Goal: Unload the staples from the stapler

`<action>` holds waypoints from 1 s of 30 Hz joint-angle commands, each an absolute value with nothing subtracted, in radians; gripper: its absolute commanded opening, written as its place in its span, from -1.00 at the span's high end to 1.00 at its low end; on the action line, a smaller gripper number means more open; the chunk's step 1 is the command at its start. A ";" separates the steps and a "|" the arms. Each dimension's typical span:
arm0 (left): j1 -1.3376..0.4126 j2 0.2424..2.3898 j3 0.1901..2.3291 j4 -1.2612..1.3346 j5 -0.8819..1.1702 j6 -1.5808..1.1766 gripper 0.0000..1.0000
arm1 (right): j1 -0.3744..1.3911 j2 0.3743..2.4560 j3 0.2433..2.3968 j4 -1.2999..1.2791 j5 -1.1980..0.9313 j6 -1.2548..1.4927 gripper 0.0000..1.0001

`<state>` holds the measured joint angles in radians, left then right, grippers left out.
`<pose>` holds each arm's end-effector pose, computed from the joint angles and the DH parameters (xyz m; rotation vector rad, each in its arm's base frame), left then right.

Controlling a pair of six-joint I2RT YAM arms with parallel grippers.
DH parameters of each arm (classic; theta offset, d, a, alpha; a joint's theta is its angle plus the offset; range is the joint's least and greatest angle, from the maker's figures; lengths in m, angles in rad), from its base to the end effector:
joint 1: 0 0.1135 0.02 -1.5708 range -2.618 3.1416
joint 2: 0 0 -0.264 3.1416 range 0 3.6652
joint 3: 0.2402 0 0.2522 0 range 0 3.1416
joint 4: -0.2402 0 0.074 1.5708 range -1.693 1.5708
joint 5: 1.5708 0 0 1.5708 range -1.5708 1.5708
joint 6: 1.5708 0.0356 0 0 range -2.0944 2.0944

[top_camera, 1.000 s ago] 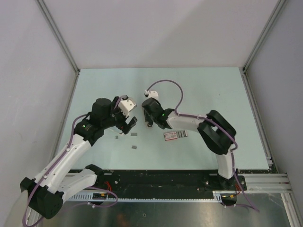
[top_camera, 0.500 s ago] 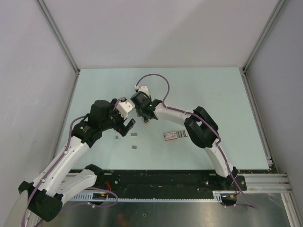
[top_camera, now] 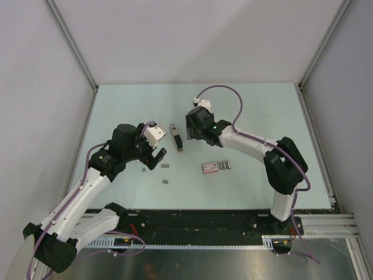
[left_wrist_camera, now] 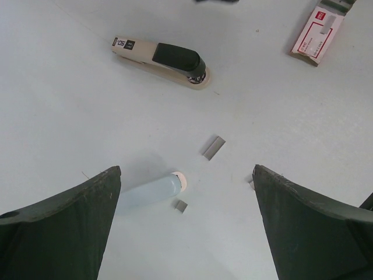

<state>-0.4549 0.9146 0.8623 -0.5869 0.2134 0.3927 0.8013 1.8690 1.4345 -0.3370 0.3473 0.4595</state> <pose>0.1710 -0.0920 0.3049 1.0141 1.9594 -0.2703 0.3024 0.2947 0.2422 -0.2224 2.2872 0.2458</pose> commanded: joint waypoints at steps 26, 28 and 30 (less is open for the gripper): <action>-0.448 0.900 0.870 -0.604 0.220 0.439 -0.94 | 0.783 1.638 0.923 -0.400 0.453 0.674 0.06; -0.448 0.899 0.866 -0.604 0.221 0.443 -0.94 | 0.799 1.612 0.903 -0.417 0.459 0.701 0.07; -0.448 0.900 0.862 -0.604 0.222 0.444 -0.93 | 0.816 1.586 0.889 -0.440 0.467 0.728 0.07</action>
